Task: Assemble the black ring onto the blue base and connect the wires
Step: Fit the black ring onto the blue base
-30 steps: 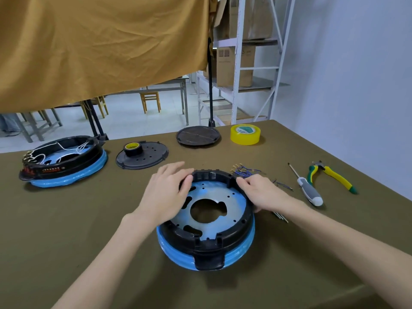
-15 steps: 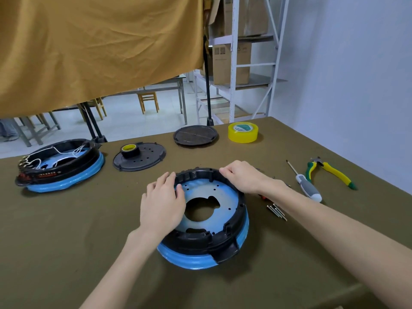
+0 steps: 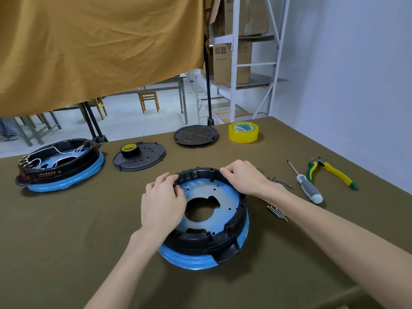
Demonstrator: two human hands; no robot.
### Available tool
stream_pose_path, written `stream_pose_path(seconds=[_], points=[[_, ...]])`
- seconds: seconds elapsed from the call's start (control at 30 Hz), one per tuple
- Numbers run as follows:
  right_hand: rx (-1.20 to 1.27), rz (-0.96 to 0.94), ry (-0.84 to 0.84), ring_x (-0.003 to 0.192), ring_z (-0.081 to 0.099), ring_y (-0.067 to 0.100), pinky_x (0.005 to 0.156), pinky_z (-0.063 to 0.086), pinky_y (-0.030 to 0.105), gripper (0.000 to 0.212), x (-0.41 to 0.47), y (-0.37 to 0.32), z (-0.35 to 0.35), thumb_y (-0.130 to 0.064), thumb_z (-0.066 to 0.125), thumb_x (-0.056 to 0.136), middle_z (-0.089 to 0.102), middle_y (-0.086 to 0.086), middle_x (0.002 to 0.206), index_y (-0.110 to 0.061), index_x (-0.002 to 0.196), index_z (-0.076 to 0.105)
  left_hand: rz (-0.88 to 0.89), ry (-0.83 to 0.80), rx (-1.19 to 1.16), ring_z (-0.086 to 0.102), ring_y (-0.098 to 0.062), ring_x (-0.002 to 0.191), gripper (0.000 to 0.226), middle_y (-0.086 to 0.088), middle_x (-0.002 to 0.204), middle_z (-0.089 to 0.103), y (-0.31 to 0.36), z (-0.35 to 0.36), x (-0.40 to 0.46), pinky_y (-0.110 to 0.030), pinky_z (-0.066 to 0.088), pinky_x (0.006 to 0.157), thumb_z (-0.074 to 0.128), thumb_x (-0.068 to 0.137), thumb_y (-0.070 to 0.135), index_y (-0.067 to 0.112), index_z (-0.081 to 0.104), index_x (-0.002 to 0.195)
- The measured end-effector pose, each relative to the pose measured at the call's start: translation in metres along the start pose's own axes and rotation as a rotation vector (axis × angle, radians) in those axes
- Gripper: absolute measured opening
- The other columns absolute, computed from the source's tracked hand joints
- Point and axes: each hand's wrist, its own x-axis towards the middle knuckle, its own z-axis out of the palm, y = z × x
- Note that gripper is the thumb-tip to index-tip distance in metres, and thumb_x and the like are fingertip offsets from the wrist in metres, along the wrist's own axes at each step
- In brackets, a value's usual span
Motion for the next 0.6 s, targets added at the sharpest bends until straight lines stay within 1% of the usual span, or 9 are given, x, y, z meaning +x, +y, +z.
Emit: stream_pose_path(seconds=[0.13,0.23,0.33,0.4,0.47,0.53,0.57,0.6], points=[[0.044,-0.003,-0.006,0.053,0.033,0.024,0.06,0.033,0.036,0.054,0.003,-0.002,0.001,-0.03,0.045,0.109,0.032,0.009,0.055,-0.011,0.06,0.035,-0.013,-0.011,0.021,0.039,-0.033,0.144,0.044,0.003,0.163,0.04,-0.001,0.0,-0.001,-0.045,0.038,0.113,0.044,0.107,0.027,0.022,0.053,0.15],[0.068,-0.016,-0.014,0.053,0.031,0.023,0.06,0.03,0.036,0.052,0.003,-0.001,0.001,-0.03,0.045,0.109,0.03,0.011,0.058,-0.01,0.061,0.036,-0.012,-0.016,0.024,0.037,-0.033,0.145,0.044,0.004,0.163,0.04,0.0,-0.001,-0.002,-0.045,0.038,0.113,0.043,0.107,0.026,0.023,0.054,0.149],[0.084,-0.03,-0.033,0.054,0.03,0.02,0.059,0.03,0.035,0.053,0.006,0.003,0.002,-0.033,0.045,0.109,0.03,0.009,0.059,-0.011,0.062,0.035,-0.012,-0.031,0.033,0.034,-0.032,0.147,0.044,0.003,0.165,0.037,0.002,-0.001,-0.003,-0.046,0.036,0.114,0.043,0.106,0.024,0.025,0.053,0.15],[0.083,-0.048,-0.061,0.051,0.029,0.016,0.057,0.03,0.033,0.054,0.009,0.004,-0.001,-0.037,0.045,0.108,0.029,0.004,0.057,-0.014,0.061,0.032,-0.026,-0.07,0.045,0.03,-0.034,0.149,0.046,0.001,0.168,0.031,0.001,-0.003,-0.006,-0.048,0.034,0.115,0.041,0.107,0.024,0.025,0.049,0.152],[0.09,-0.075,-0.1,0.05,0.024,0.014,0.057,0.029,0.029,0.055,0.013,0.002,-0.005,-0.04,0.045,0.108,0.024,-0.001,0.055,-0.018,0.061,0.026,-0.031,-0.112,0.076,0.026,-0.038,0.149,0.049,-0.002,0.17,0.024,0.001,-0.005,-0.012,-0.049,0.032,0.116,0.039,0.108,0.025,0.024,0.042,0.156],[0.089,-0.087,-0.14,0.052,0.022,0.014,0.061,0.029,0.031,0.055,0.018,-0.004,-0.007,-0.039,0.047,0.108,0.022,-0.004,0.057,-0.02,0.062,0.024,-0.024,-0.13,0.104,0.026,-0.04,0.147,0.051,-0.005,0.171,0.021,-0.001,-0.006,-0.019,-0.048,0.031,0.116,0.036,0.109,0.03,0.022,0.034,0.159],[0.094,-0.088,-0.154,0.054,0.025,0.014,0.065,0.03,0.032,0.055,0.019,-0.009,-0.008,-0.038,0.05,0.108,0.026,-0.002,0.058,-0.02,0.061,0.028,-0.027,-0.133,0.107,0.027,-0.039,0.147,0.052,-0.005,0.17,0.021,-0.002,-0.008,-0.023,-0.047,0.03,0.116,0.035,0.109,0.033,0.022,0.032,0.16],[0.109,-0.095,-0.142,0.058,0.034,0.016,0.069,0.035,0.033,0.051,0.021,-0.011,-0.007,-0.038,0.052,0.107,0.038,0.0,0.06,-0.021,0.061,0.039,-0.036,-0.13,0.11,0.026,-0.038,0.148,0.053,-0.006,0.169,0.022,-0.003,-0.009,-0.026,-0.047,0.028,0.117,0.035,0.109,0.037,0.021,0.03,0.16]])
